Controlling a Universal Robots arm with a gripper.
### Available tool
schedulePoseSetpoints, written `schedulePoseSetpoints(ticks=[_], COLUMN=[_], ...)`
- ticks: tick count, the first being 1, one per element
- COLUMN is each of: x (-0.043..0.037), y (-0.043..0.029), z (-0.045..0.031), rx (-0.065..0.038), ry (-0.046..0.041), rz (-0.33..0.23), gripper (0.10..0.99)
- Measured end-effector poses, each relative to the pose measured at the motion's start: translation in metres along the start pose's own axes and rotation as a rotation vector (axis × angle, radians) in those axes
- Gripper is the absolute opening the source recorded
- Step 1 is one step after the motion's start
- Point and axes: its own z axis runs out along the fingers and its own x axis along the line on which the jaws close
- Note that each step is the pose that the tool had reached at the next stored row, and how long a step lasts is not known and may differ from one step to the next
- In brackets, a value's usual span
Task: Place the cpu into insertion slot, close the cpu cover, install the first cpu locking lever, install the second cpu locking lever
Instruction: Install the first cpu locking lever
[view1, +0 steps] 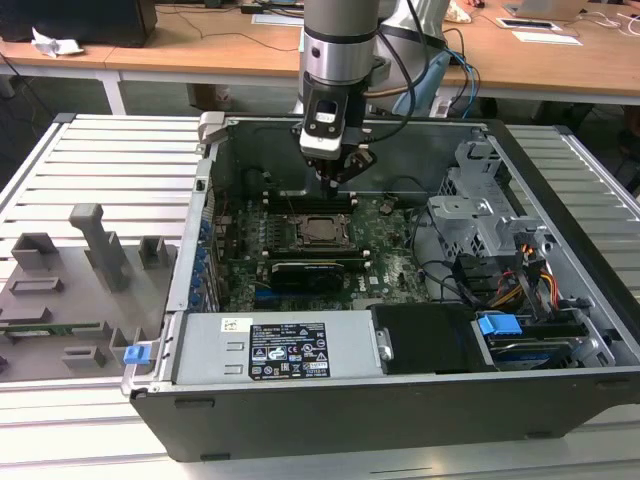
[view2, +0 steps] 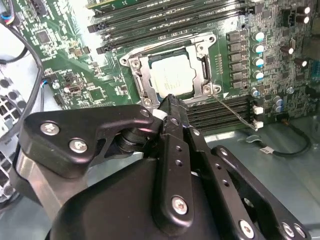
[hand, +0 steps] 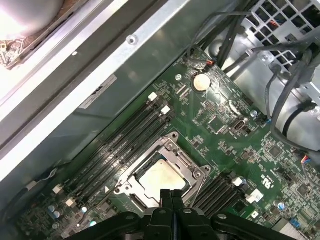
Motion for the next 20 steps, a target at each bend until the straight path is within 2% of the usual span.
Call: schedulePoseSetpoints(ticks=[6, 11, 20], x=[0.0000, 0.0000, 0.0000], y=[0.0000, 0.0000, 0.0000], z=[0.0000, 0.0000, 0.0000], rx=[-0.002, -0.004, -0.007], ry=[0.0020, 0.0043, 0.0066], rz=[-0.078, -0.165, -0.256], gripper=[0.106, 0.106, 0.106])
